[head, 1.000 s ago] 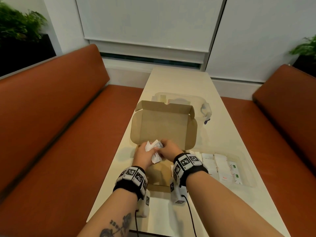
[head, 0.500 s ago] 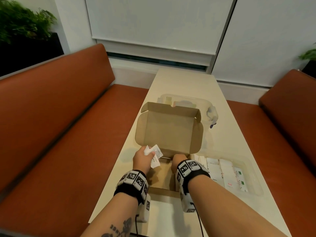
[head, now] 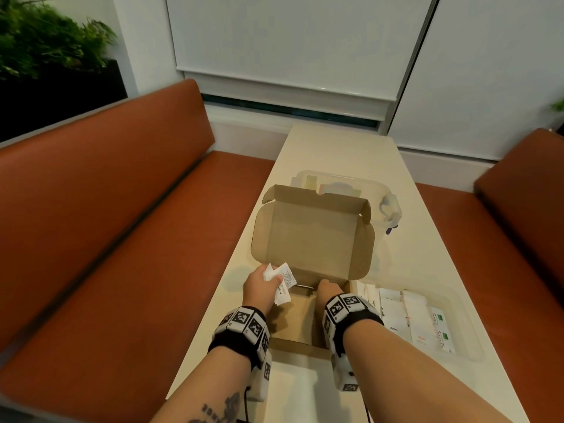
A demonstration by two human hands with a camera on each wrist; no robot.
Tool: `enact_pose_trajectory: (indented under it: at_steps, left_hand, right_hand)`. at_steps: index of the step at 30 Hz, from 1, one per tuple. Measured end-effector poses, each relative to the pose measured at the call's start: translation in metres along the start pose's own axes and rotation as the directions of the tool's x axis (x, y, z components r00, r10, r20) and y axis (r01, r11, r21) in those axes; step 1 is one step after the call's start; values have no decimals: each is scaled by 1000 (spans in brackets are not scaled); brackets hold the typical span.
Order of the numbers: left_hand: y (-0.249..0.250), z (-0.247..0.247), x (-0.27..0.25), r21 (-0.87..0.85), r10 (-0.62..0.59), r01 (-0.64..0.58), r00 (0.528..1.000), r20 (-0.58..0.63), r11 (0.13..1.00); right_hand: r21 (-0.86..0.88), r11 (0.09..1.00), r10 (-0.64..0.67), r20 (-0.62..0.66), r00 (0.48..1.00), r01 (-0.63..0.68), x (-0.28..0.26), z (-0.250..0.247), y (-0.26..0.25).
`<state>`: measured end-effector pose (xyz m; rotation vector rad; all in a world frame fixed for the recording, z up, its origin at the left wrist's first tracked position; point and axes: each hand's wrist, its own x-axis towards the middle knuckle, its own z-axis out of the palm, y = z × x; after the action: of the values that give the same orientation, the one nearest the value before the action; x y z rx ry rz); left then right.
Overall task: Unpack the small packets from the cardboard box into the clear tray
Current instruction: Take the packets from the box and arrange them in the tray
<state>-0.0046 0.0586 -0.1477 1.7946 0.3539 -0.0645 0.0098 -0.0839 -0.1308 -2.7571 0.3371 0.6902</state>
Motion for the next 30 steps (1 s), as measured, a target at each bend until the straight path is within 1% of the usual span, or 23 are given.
enact_pose_trajectory:
  at_steps: [2, 3, 5, 7, 9, 12, 14, 16, 18, 19, 21, 22, 23, 25, 27, 30]
  left_hand:
    - [2, 0, -1, 25, 3, -2, 1000, -2, 1000]
    - [3, 0, 0, 38, 0, 0, 1000, -4, 999]
    - [4, 1, -1, 53, -9, 9, 1000, -1, 999]
    - [5, 2, -1, 58, -18, 17, 1000, 22, 998]
    - [9, 5, -3, 41, -35, 33, 998, 54, 999]
    - [20, 7, -8, -77, -68, 77, 991, 114, 994]
    - [24, 7, -9, -208, -135, 167, 978, 159, 964]
    - [26, 5, -12, -276, -182, 239, 959, 217, 931]
    - [24, 4, -13, -239, -174, 233, 954, 243, 943]
    - [22, 4, -12, -191, -149, 194, 963, 225, 962]
    - [19, 4, -11, -110, -105, 121, 984, 147, 986]
    - [18, 4, -9, -86, -93, 102, 991, 99, 991]
    - [16, 4, -8, -68, -84, 89, 995, 60, 994]
    - [16, 2, -6, -41, -68, 69, 997, 35, 997]
    - [17, 1, -4, -4, -51, 51, 998, 40, 999]
    - [18, 0, -2, 13, -40, 39, 998, 42, 999]
  right_hand:
    - [14, 999, -49, 4, 999, 49, -4, -8, -7]
    - [48, 996, -74, 9, 997, 73, -5, -13, -11]
    - [218, 970, -112, 30, 993, 103, -8, -22, -19]
    - [388, 914, -147, 39, 988, 121, -11, -30, -27]
    - [482, 860, -189, -3, 982, 167, -12, -35, -33]
    - [522, 826, -207, -70, 976, 213, -14, -38, -38]
    - [538, 815, -196, -91, 976, 214, -12, -38, -38]
    - [530, 820, -194, -97, 976, 216, -8, -37, -36]
    - [508, 835, -188, -97, 977, 211, -6, -35, -34]
    - [505, 838, -179, -100, 979, 205, -4, -33, -32]
    - [513, 834, -167, -114, 979, 202, 1, -30, -30]
    - [480, 853, -167, -126, 978, 208, 2, -28, -30]
    - [398, 892, -173, -132, 976, 212, 3, -27, -29]
    - [149, 967, -198, -82, 977, 209, 3, -24, -28]
    - [-39, 979, -199, -21, 980, 198, 2, -19, -27]
    - [-165, 965, -204, 14, 979, 203, 2, -11, -25]
